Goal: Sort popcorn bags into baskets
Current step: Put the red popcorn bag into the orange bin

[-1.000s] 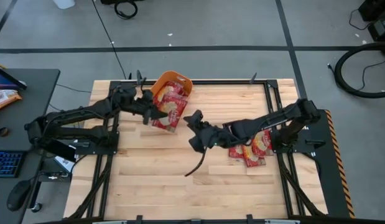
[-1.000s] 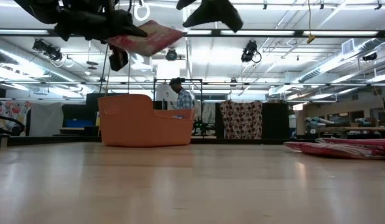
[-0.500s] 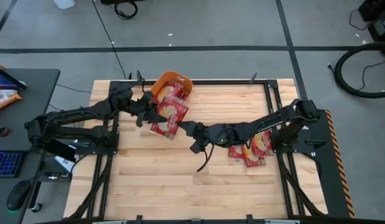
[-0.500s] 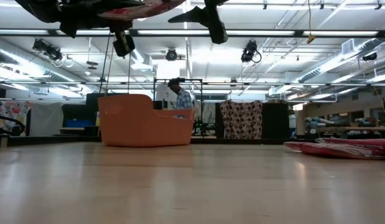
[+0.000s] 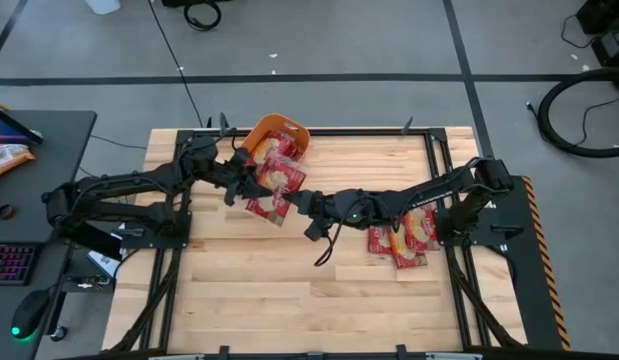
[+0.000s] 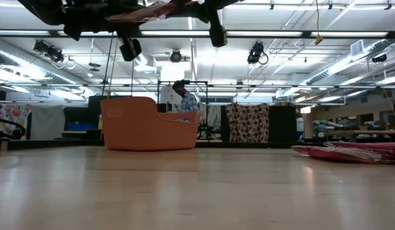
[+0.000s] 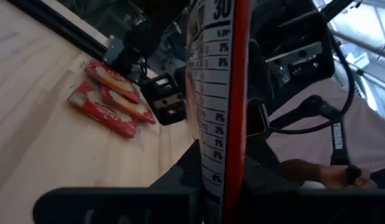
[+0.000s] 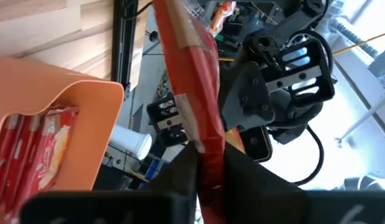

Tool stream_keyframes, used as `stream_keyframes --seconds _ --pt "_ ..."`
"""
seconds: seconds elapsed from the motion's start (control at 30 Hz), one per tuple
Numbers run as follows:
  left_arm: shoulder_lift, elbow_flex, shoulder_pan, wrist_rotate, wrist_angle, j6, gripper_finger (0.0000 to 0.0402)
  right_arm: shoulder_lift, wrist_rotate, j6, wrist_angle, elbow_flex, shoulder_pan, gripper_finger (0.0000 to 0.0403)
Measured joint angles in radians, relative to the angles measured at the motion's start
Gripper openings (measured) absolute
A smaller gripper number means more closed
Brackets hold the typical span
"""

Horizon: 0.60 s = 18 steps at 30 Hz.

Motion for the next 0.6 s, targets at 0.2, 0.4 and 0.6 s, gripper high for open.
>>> stream_keyframes --seconds 0.2,0.4,0.6 --pt "-0.014 0.000 0.001 -0.050 -0.005 0.110 0.0060 0.000 0.016 0.033 0.003 0.000 0.004 0.0025" --pt "-0.052 0.000 0.030 -0.063 0.000 0.218 0.0139 0.000 0.095 0.088 0.002 0.001 0.020 0.0035" --pt "-0.133 0.000 0.106 -0.094 -0.072 0.324 0.0201 0.000 0.111 0.207 -0.044 0.001 -0.008 0.0028"
